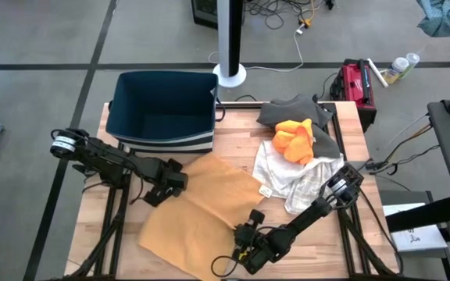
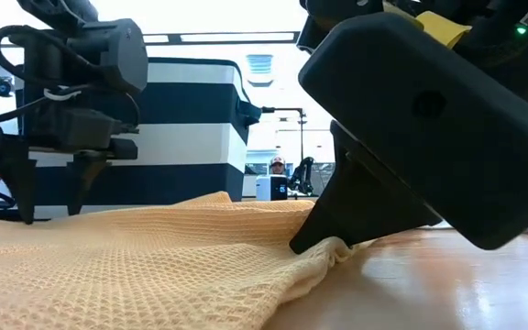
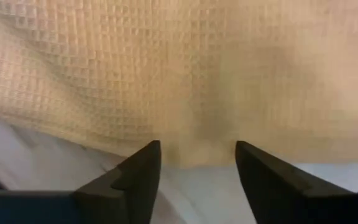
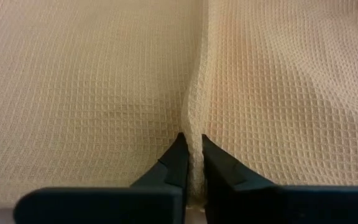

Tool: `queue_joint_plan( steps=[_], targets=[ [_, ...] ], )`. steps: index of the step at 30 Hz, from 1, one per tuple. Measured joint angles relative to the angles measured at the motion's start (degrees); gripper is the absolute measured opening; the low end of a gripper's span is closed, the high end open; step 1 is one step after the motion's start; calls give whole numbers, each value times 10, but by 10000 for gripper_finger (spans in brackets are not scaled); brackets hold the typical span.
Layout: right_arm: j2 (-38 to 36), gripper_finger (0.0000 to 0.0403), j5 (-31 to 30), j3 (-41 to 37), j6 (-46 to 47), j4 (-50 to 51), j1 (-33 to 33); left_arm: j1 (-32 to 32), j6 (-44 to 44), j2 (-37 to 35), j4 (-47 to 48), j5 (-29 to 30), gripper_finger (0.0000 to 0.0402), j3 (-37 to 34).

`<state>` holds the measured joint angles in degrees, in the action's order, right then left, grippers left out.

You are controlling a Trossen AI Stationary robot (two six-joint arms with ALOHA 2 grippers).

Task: Fold towel
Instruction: Fold the yellow kitchen towel

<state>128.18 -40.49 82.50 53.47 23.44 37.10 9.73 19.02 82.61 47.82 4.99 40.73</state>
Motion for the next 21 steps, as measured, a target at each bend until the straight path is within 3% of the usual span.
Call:
queue_joint_plan(
  steps=[6,12,16,21],
  targets=[
    [0,13,0,0,5,0,0,7,-7,0,-7,-1,234,-7],
    [0,14,0,0,6,-1,0,7,3,0,-58,9,218,-43],
    [0,14,4,0,3,0,0,7,19,0,-73,1,177,-56],
    [0,13,12,0,-16,0,0,7,19,0,-85,6,84,-55]
  ],
)
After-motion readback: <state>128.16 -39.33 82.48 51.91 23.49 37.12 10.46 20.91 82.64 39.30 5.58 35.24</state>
